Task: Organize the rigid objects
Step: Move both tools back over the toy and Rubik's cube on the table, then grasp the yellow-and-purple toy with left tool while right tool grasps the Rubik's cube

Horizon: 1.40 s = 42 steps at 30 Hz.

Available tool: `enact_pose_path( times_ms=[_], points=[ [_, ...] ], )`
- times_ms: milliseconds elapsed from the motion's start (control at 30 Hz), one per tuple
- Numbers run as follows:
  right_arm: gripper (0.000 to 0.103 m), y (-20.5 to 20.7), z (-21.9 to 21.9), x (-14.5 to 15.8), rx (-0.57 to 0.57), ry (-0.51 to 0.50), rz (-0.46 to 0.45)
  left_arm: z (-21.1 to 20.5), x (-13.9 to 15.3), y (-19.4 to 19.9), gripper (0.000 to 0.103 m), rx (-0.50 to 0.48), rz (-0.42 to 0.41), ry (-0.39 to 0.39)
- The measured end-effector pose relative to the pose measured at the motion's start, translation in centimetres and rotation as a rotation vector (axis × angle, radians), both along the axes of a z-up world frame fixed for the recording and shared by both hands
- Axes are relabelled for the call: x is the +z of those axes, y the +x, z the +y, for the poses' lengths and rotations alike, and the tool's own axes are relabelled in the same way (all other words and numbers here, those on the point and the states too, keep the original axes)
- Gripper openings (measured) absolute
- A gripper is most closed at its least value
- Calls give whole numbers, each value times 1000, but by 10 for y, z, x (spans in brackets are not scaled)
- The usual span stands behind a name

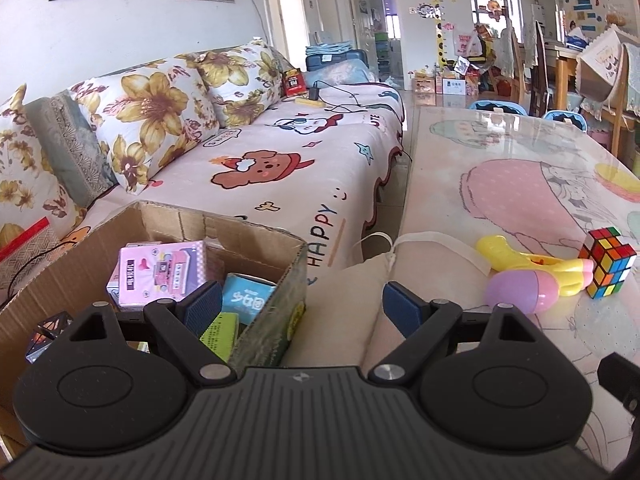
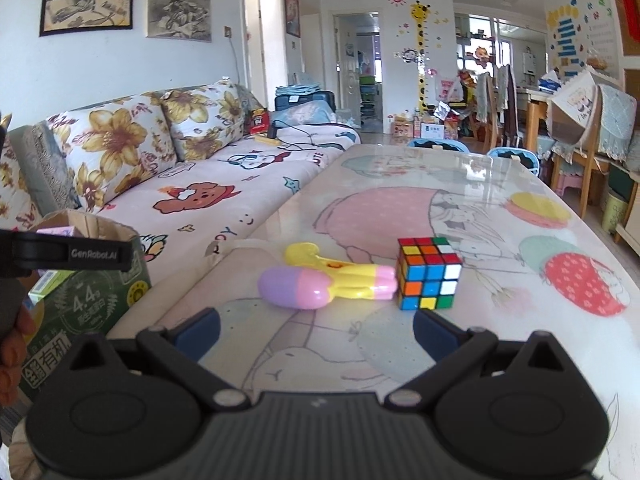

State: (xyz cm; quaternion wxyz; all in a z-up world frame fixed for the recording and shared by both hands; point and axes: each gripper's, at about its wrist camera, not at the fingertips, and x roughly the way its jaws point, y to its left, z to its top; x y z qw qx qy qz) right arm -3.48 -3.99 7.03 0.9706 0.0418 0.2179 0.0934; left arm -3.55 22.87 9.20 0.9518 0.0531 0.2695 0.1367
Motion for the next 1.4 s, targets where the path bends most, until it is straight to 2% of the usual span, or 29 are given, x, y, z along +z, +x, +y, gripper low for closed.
enact_pose_path(
  times_ms=[167, 367, 533, 733, 933, 1033, 1267, 1400],
  points=[
    [102, 5, -20, -6, -40, 39, 16, -4, -3, 3, 103, -34, 9, 14],
    [102, 15, -42, -12, -81, 62, 23, -4, -7, 6, 103, -78, 32, -9],
    [102, 36, -61, -17, -120, 109, 26, -8, -10, 5, 103, -123, 34, 8],
    [102, 68, -65, -24, -126, 83, 21, -15, -13, 3, 103, -191, 42, 11],
    [96, 96, -74, -24, -123, 141, 10, -23, -17, 3, 103, -269, 50, 6],
    [89, 108, -76, -28, -102, 160, 38, -25, -18, 2, 103, -307, 47, 2],
    [57, 114, -84, -33, -71, 199, 66, -30, -21, 3, 103, -371, 55, -4],
    [55, 109, -88, -30, -73, 181, 62, -34, -25, 2, 103, -403, 63, 7]
  ],
)
